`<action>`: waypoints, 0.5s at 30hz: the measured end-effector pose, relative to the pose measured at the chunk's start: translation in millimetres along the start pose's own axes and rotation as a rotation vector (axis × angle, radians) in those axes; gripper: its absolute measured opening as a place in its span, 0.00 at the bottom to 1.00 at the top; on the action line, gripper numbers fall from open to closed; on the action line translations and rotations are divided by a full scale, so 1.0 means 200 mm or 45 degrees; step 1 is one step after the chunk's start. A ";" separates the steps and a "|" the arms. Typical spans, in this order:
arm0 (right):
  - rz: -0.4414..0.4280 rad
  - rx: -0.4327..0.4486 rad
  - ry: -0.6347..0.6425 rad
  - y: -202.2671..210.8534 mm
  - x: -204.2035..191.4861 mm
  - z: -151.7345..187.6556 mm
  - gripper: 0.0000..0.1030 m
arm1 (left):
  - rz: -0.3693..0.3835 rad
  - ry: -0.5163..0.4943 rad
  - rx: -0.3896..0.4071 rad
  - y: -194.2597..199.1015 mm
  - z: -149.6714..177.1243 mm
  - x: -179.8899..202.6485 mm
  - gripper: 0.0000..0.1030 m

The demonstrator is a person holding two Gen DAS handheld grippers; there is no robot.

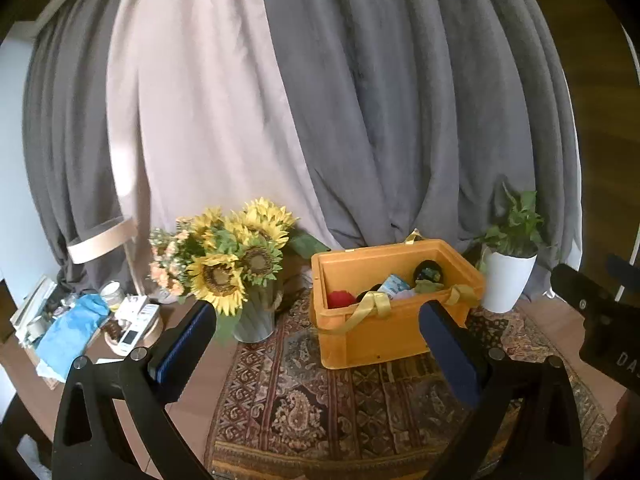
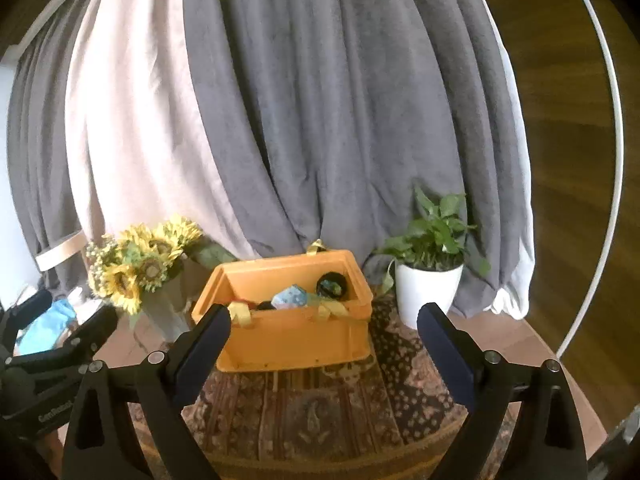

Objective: Organize soft objects

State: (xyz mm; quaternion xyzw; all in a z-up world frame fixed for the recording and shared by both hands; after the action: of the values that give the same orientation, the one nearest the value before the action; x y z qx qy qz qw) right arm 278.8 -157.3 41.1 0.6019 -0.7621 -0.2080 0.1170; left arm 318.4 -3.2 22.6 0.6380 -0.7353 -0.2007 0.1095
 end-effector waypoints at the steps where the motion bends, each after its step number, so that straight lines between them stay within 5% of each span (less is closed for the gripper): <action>1: -0.003 0.000 -0.002 0.02 0.01 0.01 0.93 | -0.006 -0.001 0.002 0.03 0.01 0.01 1.00; 15: -0.009 0.044 0.059 0.41 0.16 0.18 0.93 | -0.050 0.032 0.021 0.45 0.22 0.13 1.00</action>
State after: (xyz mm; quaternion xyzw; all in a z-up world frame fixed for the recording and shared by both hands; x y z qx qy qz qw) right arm 184.0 -166.6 45.3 0.6112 -0.7605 -0.1811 0.1235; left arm 215.7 -11.9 19.0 0.6556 -0.7230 -0.1885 0.1095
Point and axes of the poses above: each gripper's, at about its wrist camera, not at the fingertips, and y roughly against the way its jaws point, x to its right, z to its underside, the point moved 2 cm from there along -y, roughly the way its jaws point, and after that the axes turned 4 degrees about -x, right-handed, at the moved point
